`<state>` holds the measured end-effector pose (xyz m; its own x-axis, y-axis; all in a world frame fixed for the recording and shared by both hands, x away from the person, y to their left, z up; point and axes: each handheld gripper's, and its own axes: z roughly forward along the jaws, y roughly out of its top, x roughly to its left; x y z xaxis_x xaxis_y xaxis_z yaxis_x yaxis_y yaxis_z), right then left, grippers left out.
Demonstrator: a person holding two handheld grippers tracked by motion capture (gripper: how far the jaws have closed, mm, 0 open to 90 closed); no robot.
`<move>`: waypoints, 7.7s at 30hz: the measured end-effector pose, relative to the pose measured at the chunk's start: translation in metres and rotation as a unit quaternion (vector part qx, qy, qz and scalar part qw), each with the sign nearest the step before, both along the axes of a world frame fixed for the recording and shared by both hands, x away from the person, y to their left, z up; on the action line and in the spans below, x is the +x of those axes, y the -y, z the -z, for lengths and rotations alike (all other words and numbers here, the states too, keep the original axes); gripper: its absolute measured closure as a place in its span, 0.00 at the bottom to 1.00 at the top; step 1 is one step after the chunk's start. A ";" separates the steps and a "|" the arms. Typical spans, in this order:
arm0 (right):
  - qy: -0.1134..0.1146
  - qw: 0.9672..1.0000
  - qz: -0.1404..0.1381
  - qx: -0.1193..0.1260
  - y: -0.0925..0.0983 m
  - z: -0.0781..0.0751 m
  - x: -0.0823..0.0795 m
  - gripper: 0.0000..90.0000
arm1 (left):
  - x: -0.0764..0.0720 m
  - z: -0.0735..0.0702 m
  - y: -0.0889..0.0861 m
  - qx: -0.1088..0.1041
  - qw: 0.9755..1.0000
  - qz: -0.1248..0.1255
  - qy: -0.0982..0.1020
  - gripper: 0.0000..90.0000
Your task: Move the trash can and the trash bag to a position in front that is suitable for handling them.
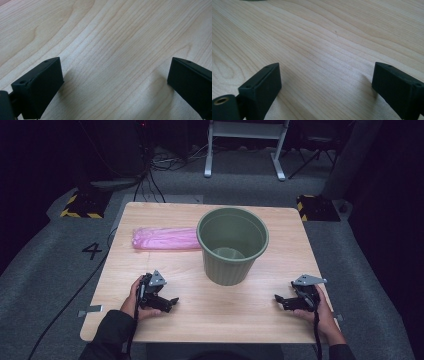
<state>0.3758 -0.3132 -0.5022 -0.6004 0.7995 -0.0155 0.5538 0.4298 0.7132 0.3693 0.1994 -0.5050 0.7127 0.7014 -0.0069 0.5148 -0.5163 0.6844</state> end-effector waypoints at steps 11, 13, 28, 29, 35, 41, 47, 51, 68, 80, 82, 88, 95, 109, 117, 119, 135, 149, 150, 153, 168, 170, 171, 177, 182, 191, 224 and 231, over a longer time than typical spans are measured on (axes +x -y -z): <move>0.006 1.000 -0.007 0.009 0.002 0.001 -0.002 0.16 | -0.002 0.000 -0.001 0.001 1.000 0.008 0.003 0.00; 0.007 1.000 -0.005 0.009 0.002 0.001 -0.003 0.16 | -0.002 0.000 -0.002 0.001 1.000 0.010 0.002 0.00; 0.009 1.000 0.000 0.011 0.002 0.001 -0.003 0.16 | 0.005 -0.001 0.002 0.005 1.000 0.025 -0.004 0.00; 0.009 1.000 0.000 0.011 0.001 0.001 -0.003 0.16 | 0.005 -0.001 0.003 0.003 1.000 0.024 -0.005 0.00; 0.009 1.000 0.000 0.011 0.001 0.001 -0.003 0.16 | 0.010 -0.002 0.009 0.002 1.000 0.030 -0.002 0.05; 0.009 1.000 0.000 0.012 0.002 0.001 -0.003 0.16 | 0.012 -0.005 0.012 -0.003 0.999 0.035 0.001 0.18; 0.009 1.000 0.000 0.012 0.002 0.001 -0.003 0.16 | 0.014 -0.006 0.014 0.007 0.999 0.036 0.001 0.17; 0.009 1.000 -0.001 0.012 0.002 0.001 -0.003 0.16 | 0.016 -0.007 0.014 0.011 1.000 0.029 0.003 0.18; 0.009 1.000 -0.002 0.012 0.002 0.002 -0.003 0.16 | 0.029 -0.023 0.047 -0.017 0.998 0.056 0.021 0.19; 0.009 1.000 -0.004 0.012 0.002 0.001 -0.003 0.16 | 0.040 -0.030 0.103 -0.038 0.994 0.095 0.027 0.19; 0.009 1.000 -0.003 0.012 0.002 0.001 -0.003 0.16 | 0.041 -0.031 0.107 -0.041 0.994 0.098 0.031 0.19; 0.010 1.000 -0.003 0.012 0.002 0.001 -0.003 0.16 | 0.044 -0.031 0.125 -0.041 0.993 0.101 0.035 0.18; 0.010 1.000 -0.003 0.012 0.002 0.001 -0.003 0.16 | 0.048 -0.032 0.134 -0.049 0.993 0.105 0.032 0.18; 0.009 1.000 -0.004 0.012 0.002 0.001 -0.003 0.16 | 0.052 -0.031 0.146 -0.049 0.992 0.112 0.022 0.20; 0.009 1.000 -0.005 0.012 0.002 0.001 -0.003 0.16 | 0.054 -0.035 0.114 -0.036 0.996 0.081 0.026 0.20; 0.009 1.000 -0.005 0.012 0.002 0.001 -0.004 0.16 | 0.055 -0.036 0.101 -0.034 0.997 0.065 0.025 0.20; 0.009 1.000 -0.005 0.012 0.002 0.001 -0.004 0.16 | 0.070 -0.040 0.002 -0.026 0.997 -0.053 0.059 0.20; 0.009 1.000 -0.004 0.012 0.002 0.001 -0.004 0.16 | 0.085 -0.035 -0.040 -0.008 0.991 -0.119 0.067 0.21; 0.009 1.000 -0.004 0.012 0.002 0.001 -0.004 0.16 | 0.085 -0.035 -0.040 -0.008 0.991 -0.119 0.067 0.21; 0.009 1.000 -0.005 0.012 0.002 0.001 -0.004 0.16 | 0.089 -0.037 -0.051 -0.006 0.986 -0.145 0.079 0.21; 0.009 1.000 -0.004 0.012 0.002 0.001 -0.004 0.16 | 0.111 -0.019 -0.087 -0.017 0.977 -0.209 0.044 0.40; 0.009 1.000 -0.004 0.012 0.002 0.001 -0.004 0.16 | 0.112 -0.017 -0.088 -0.023 0.979 -0.200 0.040 0.51; 0.009 1.000 -0.004 0.012 0.002 0.001 -0.004 0.16 | 0.113 -0.015 -0.088 -0.024 0.981 -0.190 0.035 0.62; 0.009 1.000 -0.004 0.012 0.002 0.001 -0.004 0.16 | 0.108 -0.014 -0.085 -0.022 0.989 -0.146 0.028 0.91; 0.009 1.000 -0.004 0.012 0.002 0.001 -0.004 0.16 | 0.106 -0.014 -0.084 -0.017 0.989 -0.144 0.036 0.90; 0.009 1.000 -0.004 0.013 0.002 0.001 -0.004 0.16 | 0.109 -0.025 -0.085 -0.045 0.973 -0.210 0.079 0.25; 0.009 1.000 -0.004 0.012 0.002 0.001 -0.004 0.16 | 0.140 -0.015 -0.062 -0.036 0.988 -0.146 0.021 0.90; 0.009 1.000 -0.004 0.012 0.002 0.001 -0.004 0.16 | 0.137 -0.033 -0.041 -0.057 0.987 -0.134 0.068 0.37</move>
<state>0.3721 -0.3155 -0.5036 -0.6072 0.7945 -0.0064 0.5373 0.4166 0.7333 0.5061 0.2399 -0.4721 0.5010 0.8654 -0.0130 0.5214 -0.2897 0.8026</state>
